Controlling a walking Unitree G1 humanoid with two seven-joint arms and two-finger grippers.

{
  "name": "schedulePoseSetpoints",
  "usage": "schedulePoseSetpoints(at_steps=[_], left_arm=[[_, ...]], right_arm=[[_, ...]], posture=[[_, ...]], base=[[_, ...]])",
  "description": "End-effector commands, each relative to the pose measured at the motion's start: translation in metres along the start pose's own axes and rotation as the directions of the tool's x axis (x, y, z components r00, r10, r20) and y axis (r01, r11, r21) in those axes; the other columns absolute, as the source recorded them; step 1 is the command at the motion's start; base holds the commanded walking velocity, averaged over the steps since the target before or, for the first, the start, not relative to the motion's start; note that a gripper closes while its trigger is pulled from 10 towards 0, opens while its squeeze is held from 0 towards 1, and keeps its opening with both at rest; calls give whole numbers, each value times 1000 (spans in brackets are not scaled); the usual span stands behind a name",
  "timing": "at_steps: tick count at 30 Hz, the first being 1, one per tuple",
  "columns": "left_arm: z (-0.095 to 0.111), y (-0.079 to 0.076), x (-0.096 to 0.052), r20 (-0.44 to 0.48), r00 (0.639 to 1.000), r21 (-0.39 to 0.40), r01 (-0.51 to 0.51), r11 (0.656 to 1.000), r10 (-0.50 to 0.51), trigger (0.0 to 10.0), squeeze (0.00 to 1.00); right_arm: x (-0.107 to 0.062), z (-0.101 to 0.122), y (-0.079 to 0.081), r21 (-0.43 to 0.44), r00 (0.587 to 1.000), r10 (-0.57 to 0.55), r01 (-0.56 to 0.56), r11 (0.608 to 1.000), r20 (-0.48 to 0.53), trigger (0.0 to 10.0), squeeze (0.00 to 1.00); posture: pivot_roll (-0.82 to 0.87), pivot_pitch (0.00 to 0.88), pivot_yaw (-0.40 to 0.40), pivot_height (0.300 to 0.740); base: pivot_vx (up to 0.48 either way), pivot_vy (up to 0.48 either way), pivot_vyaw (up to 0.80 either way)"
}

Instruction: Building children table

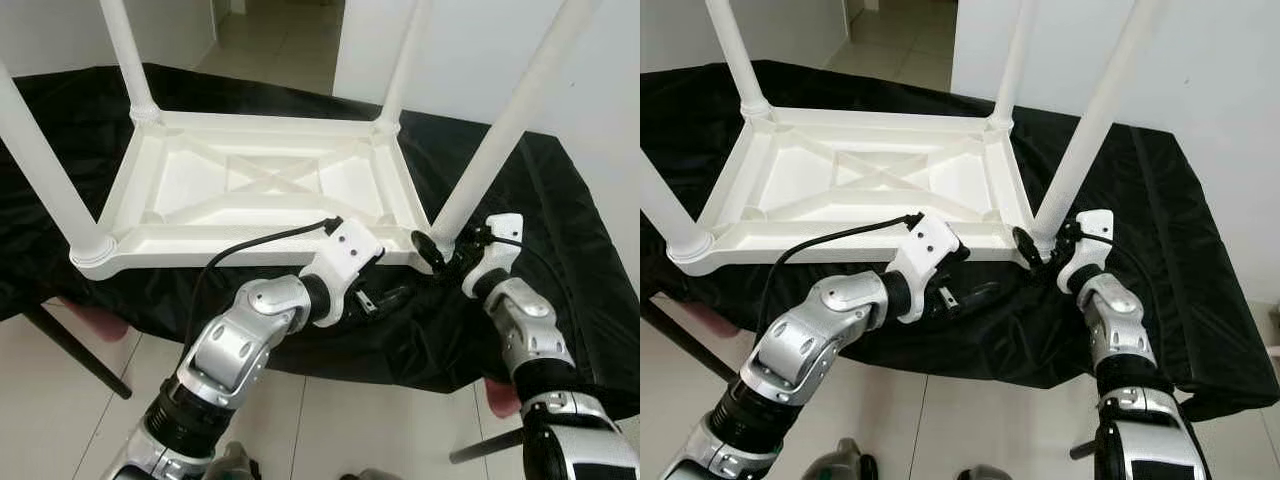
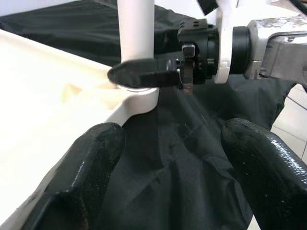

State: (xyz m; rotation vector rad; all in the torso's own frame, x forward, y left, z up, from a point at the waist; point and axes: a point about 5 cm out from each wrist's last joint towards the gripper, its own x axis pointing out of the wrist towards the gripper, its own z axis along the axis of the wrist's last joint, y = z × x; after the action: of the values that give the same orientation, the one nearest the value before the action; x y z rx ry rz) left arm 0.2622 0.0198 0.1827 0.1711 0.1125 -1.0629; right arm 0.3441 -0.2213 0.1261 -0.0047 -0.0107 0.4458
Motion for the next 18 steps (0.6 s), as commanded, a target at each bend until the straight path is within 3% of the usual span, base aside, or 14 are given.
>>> schedulePoseSetpoints(at_steps=[1,14,16,17,18], left_arm=[[3,2,1,6,1000,15,-29,999,29,10000,0],[4,3,0,8,999,15,-37,999,37,10000,0],[3,3,-1,8,999,14,-38,999,38,10000,0],[3,3,-1,7,999,13,-38,999,38,10000,0],[3,3,-1,7,999,13,-38,999,38,10000,0]], right_arm=[[0,-5,1,4,999,39,-39,999,-24,10000,0],[9,-1,-9,-28,995,36,-38,999,-88,10000,0],[8,-4,-10,-25,992,42,-45,999,-117,4902,0],[7,-6,-11,-28,990,40,-44,999,-135,4000,0],[7,-6,-11,-28,990,40,-44,999,-135,4000,0]], posture=[[60,12,-48,740],[78,12,-53,740],[79,13,-53,740],[79,13,-53,740],[79,13,-53,740]], base=[[0,0,0],[0,0,0],[0,0,0],[0,0,0],[0,0,0]])
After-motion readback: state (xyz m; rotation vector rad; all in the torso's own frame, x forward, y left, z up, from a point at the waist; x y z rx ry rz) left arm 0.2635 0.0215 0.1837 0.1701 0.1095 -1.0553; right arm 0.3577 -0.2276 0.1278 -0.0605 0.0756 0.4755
